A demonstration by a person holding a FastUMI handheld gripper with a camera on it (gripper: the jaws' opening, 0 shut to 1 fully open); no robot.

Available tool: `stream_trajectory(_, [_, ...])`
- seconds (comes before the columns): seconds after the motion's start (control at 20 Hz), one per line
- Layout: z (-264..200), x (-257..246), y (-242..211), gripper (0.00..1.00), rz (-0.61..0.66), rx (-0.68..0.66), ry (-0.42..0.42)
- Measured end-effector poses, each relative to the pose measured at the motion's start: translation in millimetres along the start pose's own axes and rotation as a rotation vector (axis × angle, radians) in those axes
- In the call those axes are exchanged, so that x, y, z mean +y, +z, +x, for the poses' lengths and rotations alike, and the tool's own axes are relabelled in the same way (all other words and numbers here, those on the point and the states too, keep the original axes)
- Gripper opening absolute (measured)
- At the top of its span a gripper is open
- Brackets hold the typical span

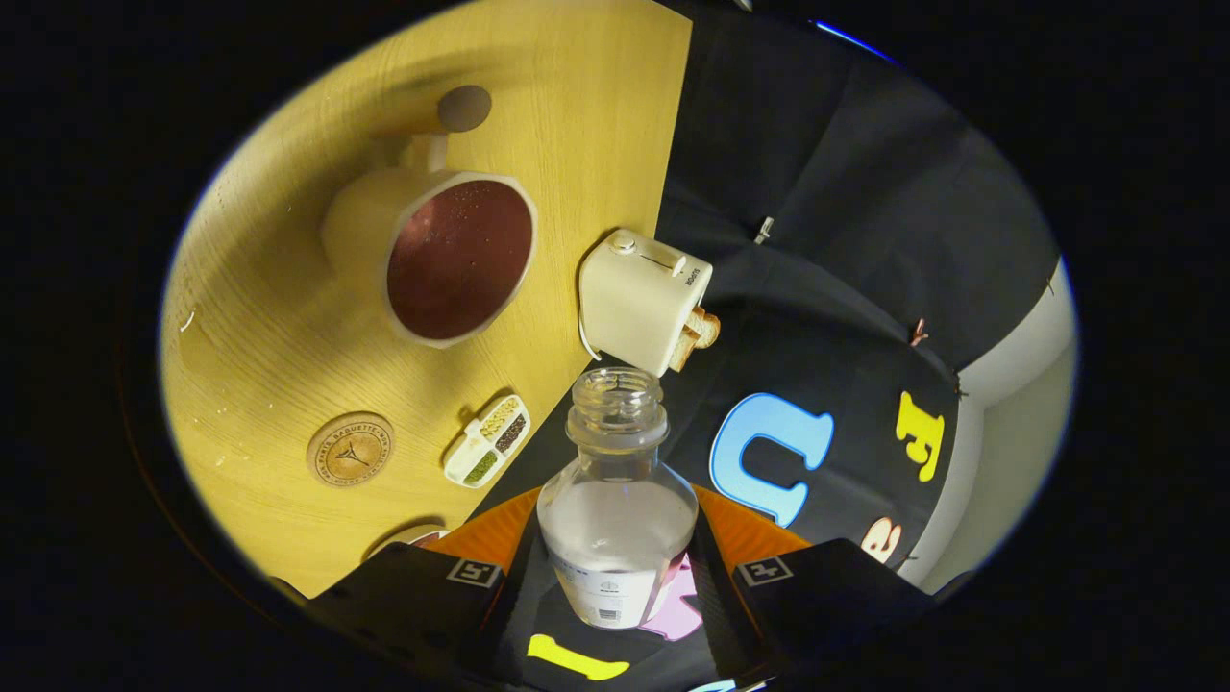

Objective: Take the bottle from table, then pour the juice into the cup, finally place the bottle on the coaster

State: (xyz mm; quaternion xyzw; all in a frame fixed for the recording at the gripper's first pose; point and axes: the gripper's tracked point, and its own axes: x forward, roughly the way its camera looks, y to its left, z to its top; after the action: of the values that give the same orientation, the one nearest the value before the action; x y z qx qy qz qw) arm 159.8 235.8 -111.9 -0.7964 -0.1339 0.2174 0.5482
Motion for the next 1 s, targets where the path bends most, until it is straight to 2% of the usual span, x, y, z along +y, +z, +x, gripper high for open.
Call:
stream_trajectory(0.15, [-5, 6, -7, 0.74, 0.129, 0.040, 0.023])
stream_trajectory(0.45, [-18, -6, -22, 0.74, 0.574, 0.110, 0.069])
stream_trajectory(0.8, [-33, -37, -67, 0.74, 1.068, 0.144, 0.076])
stream_trajectory(1.0, [-38, -39, -88, 0.74, 1.382, 0.170, 0.115])
